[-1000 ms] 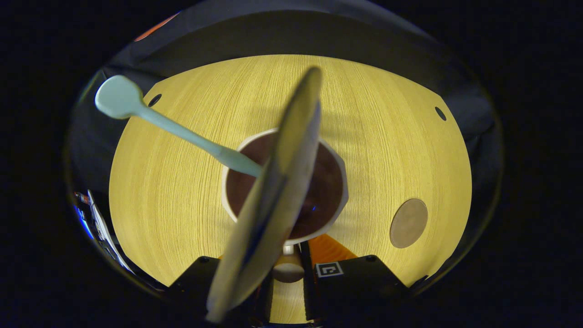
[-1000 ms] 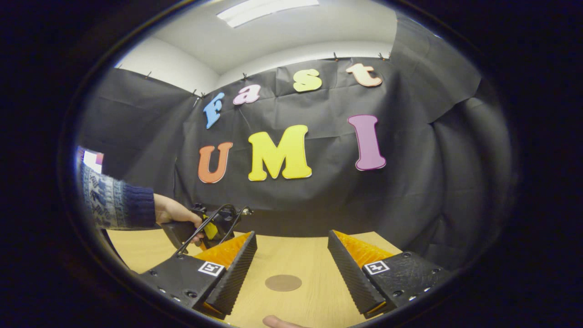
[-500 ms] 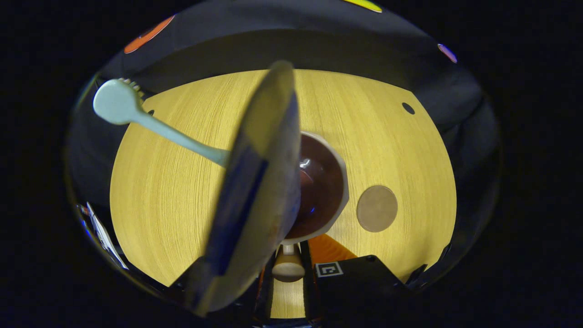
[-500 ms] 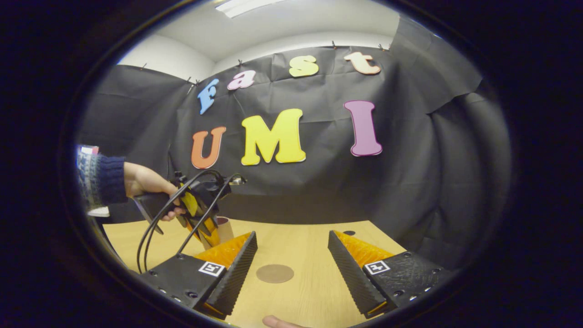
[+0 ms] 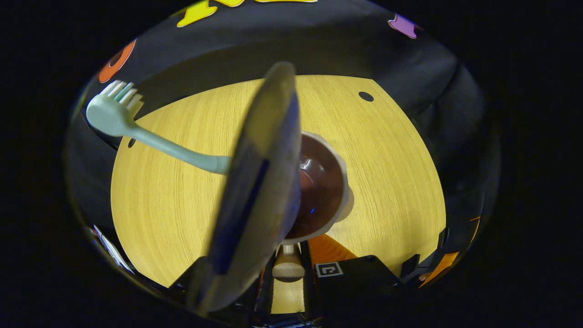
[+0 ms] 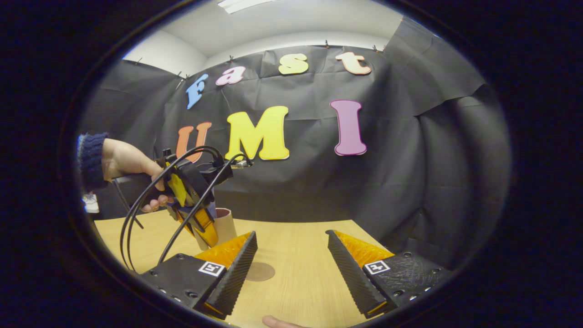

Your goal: Put the toothbrush and toothpaste on the desktop into the cup, then pick up the cup and place it on the coaster on the desktop.

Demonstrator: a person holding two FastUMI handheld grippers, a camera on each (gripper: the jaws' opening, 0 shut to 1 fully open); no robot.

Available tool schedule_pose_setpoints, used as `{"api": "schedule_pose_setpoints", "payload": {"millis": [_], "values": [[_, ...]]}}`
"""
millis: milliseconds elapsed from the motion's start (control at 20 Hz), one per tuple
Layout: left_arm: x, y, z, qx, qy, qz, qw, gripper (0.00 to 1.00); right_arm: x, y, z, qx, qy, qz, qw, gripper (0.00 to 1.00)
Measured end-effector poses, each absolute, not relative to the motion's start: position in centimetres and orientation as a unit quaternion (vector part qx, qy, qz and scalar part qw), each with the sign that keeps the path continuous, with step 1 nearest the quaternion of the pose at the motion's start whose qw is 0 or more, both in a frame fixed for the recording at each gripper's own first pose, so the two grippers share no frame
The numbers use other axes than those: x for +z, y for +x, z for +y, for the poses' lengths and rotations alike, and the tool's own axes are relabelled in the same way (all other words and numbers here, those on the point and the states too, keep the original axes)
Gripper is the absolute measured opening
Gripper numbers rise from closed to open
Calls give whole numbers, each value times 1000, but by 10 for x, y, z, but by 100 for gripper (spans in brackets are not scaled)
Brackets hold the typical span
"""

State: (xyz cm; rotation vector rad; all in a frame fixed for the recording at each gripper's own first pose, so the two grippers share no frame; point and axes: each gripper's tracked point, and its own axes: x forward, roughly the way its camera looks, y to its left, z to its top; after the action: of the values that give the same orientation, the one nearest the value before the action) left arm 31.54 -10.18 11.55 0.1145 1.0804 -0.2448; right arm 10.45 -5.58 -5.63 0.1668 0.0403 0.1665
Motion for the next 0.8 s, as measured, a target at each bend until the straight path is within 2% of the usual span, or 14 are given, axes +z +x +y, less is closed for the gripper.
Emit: {"api": "schedule_pose_setpoints", "payload": {"millis": [500, 750, 800], "values": [[139, 253, -260, -158, 100, 521, 833, 24, -65, 113, -78, 62, 90, 37, 993, 95], [143, 251, -282, -149, 99, 528, 830, 24, -70, 116, -86, 55, 100, 44, 993, 95], [149, 253, -287, -147, 102, 522, 834, 30, -70, 117, -87, 53, 100, 45, 993, 95]]}}
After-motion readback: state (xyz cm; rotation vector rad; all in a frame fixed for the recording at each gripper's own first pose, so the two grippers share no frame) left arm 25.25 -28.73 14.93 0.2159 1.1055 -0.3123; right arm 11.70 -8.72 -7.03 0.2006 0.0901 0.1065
